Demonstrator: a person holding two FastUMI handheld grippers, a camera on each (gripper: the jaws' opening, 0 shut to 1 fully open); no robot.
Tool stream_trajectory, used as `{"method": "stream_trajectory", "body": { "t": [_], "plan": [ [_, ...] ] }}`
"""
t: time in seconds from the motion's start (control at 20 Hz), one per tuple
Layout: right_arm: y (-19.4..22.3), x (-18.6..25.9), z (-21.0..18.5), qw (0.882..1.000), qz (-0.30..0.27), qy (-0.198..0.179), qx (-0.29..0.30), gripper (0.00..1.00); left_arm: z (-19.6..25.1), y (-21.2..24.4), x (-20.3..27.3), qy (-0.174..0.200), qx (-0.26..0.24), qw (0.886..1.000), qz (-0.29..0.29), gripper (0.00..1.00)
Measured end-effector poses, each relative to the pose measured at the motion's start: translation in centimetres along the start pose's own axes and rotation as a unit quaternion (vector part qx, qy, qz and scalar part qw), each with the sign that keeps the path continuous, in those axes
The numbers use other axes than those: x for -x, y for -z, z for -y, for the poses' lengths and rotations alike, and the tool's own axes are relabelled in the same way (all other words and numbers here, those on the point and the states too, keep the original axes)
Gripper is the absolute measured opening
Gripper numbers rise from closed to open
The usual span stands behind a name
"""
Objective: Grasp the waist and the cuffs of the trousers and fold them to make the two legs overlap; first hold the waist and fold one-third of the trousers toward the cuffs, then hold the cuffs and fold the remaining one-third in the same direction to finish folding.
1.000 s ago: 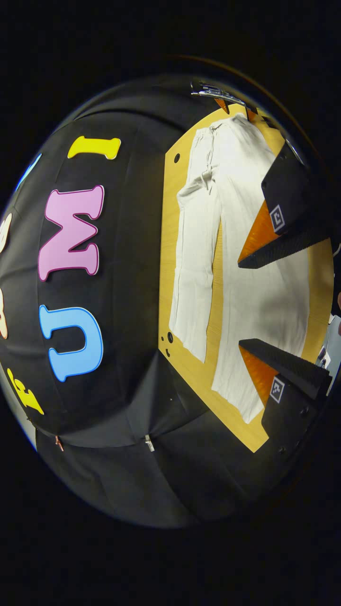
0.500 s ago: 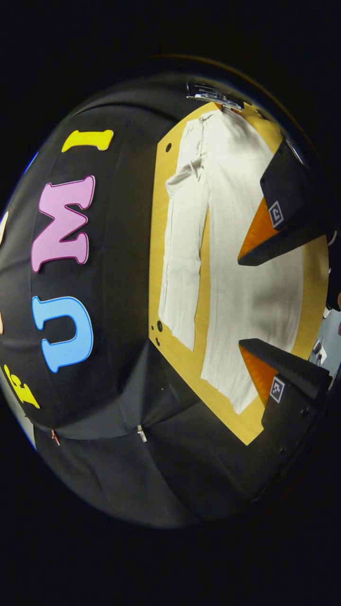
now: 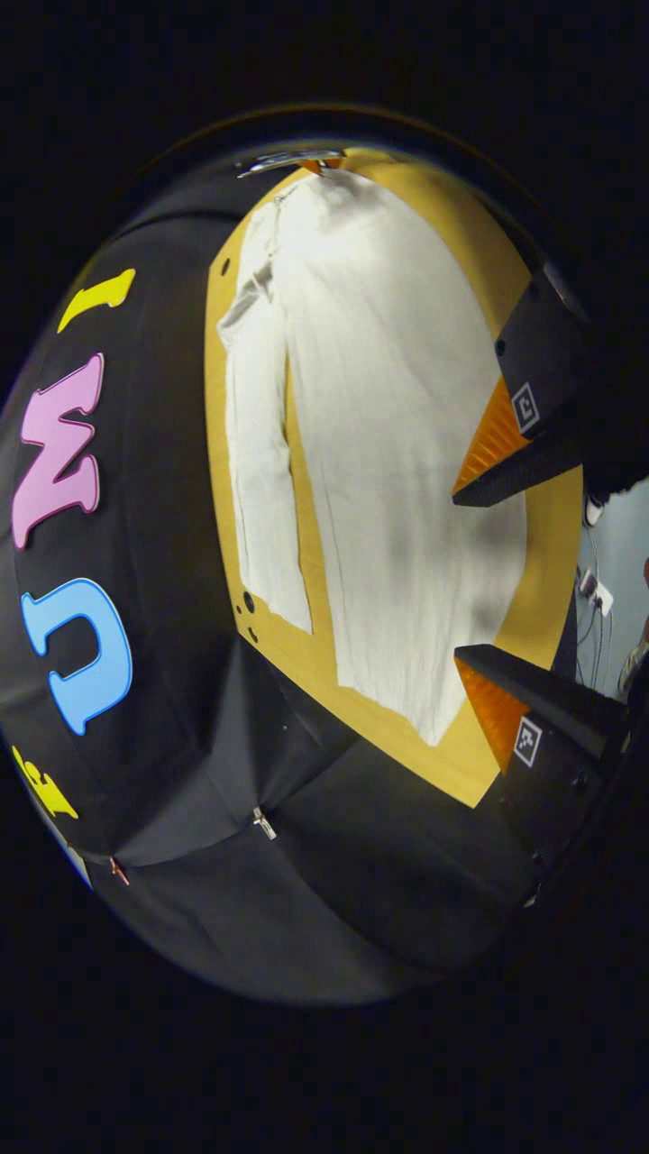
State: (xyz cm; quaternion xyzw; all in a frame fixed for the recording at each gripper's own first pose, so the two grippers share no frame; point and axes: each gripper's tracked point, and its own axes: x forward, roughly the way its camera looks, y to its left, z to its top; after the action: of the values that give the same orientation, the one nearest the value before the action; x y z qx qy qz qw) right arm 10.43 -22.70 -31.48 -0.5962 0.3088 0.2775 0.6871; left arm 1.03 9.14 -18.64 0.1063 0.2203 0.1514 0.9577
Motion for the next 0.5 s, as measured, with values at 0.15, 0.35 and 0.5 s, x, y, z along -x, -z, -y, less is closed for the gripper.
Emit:
{"method": "stream_trajectory", "body": {
  "t": [0.15, 0.35, 0.5],
  "plan": [
    [0.0, -0.2, -0.2, 1.000, -0.005, -0.019, -0.014, 0.05, -4.9, 1.6, -2.1, -0.022, -0.097, 0.995, -0.009, 0.97],
    [0.0, -0.1, -0.3, 1.000, -0.005, -0.007, 0.017, 0.06, -9.3, 4.3, -4.7, -0.020, -0.254, 0.967, -0.025, 0.97],
    [0.3, -0.2, -0.1, 1.000, -0.011, -0.009, 0.012, 0.05, -11.4, 6.0, -7.2, -0.012, -0.350, 0.935, -0.049, 0.96]
  ]
}}
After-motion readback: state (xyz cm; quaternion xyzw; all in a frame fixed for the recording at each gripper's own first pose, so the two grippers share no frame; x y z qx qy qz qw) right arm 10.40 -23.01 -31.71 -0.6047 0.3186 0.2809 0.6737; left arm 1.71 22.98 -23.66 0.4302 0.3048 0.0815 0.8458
